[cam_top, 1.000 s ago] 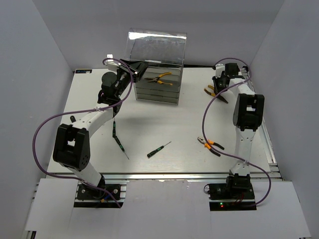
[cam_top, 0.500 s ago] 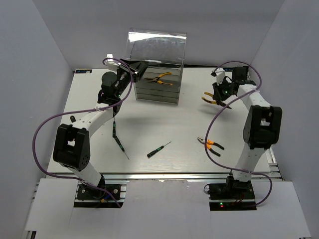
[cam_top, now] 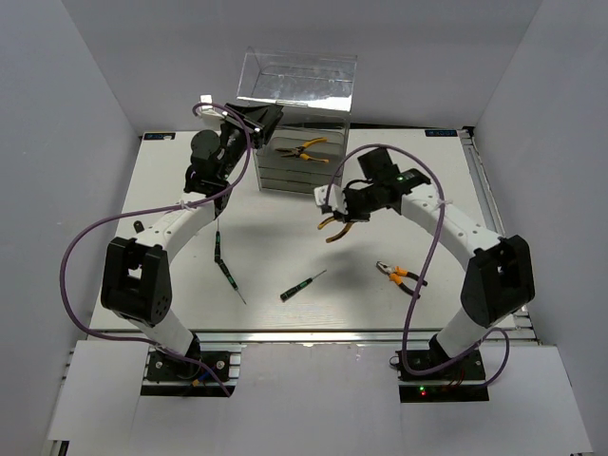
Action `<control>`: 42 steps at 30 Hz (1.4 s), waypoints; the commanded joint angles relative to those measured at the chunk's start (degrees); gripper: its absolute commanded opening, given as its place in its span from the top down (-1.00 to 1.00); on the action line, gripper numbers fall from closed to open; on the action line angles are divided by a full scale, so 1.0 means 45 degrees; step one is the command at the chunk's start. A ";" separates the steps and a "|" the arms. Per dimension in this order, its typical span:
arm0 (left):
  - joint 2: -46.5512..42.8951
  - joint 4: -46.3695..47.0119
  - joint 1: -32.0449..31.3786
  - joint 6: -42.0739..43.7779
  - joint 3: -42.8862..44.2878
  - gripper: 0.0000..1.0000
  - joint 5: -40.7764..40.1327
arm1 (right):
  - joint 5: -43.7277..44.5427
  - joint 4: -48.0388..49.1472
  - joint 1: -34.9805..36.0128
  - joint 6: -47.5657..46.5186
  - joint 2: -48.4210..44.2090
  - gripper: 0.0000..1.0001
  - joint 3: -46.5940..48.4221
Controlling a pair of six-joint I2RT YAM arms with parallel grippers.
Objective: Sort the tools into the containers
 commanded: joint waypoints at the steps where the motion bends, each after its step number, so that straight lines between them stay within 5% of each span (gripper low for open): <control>1: -0.0577 0.0340 -0.0034 -0.0252 0.0509 0.04 -0.0246 | 0.0582 0.0647 0.1009 -0.1835 -0.0104 1.00 0.0645; 19: -0.0675 -0.0070 -0.0034 -0.0604 0.1074 0.04 -0.0520 | 0.1852 0.4338 0.2378 -0.3422 0.3958 1.00 0.5158; 30: -0.0323 -0.0207 0.0005 -0.0604 0.1602 0.04 -0.0383 | 0.2086 0.6312 0.2086 -0.2233 0.4291 1.00 0.5607; 42: -0.0284 -0.0246 0.0064 -0.0643 0.1739 0.04 -0.0364 | 0.4663 1.0942 0.1539 0.1518 0.5092 1.00 0.5822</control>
